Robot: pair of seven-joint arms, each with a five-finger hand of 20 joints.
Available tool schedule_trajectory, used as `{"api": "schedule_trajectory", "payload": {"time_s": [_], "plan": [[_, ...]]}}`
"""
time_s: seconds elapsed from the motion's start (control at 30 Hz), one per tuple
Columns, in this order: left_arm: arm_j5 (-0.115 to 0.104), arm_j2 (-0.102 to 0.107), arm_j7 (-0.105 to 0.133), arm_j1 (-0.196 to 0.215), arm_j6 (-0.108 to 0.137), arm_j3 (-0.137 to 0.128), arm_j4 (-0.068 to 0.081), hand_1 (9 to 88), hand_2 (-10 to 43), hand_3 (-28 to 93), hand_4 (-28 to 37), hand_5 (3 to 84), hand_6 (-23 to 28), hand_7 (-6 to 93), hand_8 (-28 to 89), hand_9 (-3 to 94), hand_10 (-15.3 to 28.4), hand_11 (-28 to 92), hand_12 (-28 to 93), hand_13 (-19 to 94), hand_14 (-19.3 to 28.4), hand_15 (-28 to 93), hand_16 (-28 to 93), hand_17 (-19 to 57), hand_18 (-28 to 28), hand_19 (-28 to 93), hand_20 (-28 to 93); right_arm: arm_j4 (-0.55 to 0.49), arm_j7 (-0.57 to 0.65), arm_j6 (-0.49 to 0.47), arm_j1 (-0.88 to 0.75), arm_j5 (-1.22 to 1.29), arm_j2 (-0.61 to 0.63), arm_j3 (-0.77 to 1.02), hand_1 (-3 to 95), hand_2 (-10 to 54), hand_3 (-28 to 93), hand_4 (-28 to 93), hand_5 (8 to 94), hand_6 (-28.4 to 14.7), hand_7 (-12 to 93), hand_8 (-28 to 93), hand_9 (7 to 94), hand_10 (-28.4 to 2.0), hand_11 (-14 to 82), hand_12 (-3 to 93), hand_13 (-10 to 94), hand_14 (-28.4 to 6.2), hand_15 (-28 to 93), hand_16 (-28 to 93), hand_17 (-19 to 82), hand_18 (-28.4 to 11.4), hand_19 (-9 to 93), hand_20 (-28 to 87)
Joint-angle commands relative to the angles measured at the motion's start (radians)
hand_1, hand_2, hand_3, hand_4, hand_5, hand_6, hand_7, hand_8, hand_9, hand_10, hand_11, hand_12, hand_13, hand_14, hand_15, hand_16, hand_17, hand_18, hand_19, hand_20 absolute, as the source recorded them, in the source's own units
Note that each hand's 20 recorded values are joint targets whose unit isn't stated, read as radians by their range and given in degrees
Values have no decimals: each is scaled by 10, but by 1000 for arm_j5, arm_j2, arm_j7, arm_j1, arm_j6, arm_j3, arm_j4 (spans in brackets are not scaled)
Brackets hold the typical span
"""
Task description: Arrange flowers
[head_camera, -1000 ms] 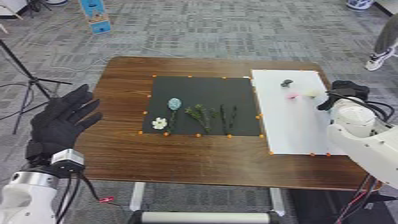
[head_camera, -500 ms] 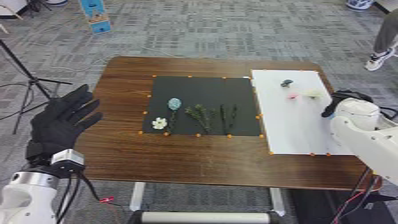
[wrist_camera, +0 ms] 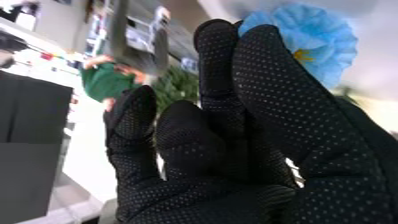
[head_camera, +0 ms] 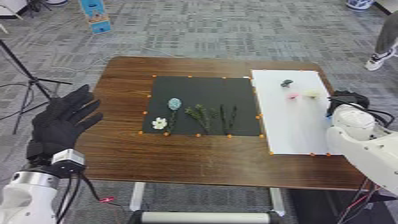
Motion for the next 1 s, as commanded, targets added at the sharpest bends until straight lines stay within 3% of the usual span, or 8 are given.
{"api": "schedule_trajectory", "payload": {"time_s": [0.03,0.3,0.47,0.7,0.83,1.0], "plan": [[-3,0,-11,0,-13,1,-1,196,-54,719,-283,338,39,198,-93,260,113,207,183,213,132,264,38,-100,219,436,118,-65,-75,139,-45,-80,11,-9,561,-95,789,-282,726,31,429,23,811,-56,249,501,698,-67,875,358,328,-196,834,481],[-5,10,1,12,-10,-28,-7,196,-54,720,-283,338,39,198,-93,260,113,207,182,212,133,264,38,-101,219,436,117,-233,-138,387,88,-241,20,-167,548,-95,821,-283,741,27,429,15,816,-57,265,496,704,-66,884,365,334,-195,840,492],[-4,11,2,10,-11,-32,-11,195,-56,721,-283,339,39,198,-93,261,114,208,182,213,132,264,37,-101,220,436,117,-261,-235,452,236,-181,-63,-280,545,-95,823,-283,743,28,429,14,820,-57,266,494,706,-66,885,367,334,-195,840,496],[0,11,8,-4,-13,-21,-9,194,-57,723,-283,339,39,198,-93,262,115,206,182,213,131,263,38,-101,220,435,117,-142,-419,369,464,-133,-232,-515,543,-95,821,-283,741,30,430,9,821,-56,262,493,704,-65,884,370,330,-193,835,500],[0,13,17,-2,-8,-21,-13,194,-57,722,-283,339,39,199,-93,262,116,205,182,213,132,264,39,-101,220,435,117,-61,-442,366,554,-114,-318,-642,540,-95,819,-283,740,35,430,1,824,-52,255,490,704,-63,882,370,328,-192,829,503],[1,12,22,1,-1,-19,-15,193,-59,724,-283,340,39,197,-93,262,115,204,183,214,132,261,38,-101,220,435,117,-34,-441,334,604,-111,-378,-733,539,-95,817,-283,741,37,433,-4,828,-51,251,488,705,-64,882,370,329,-191,828,505]]}}
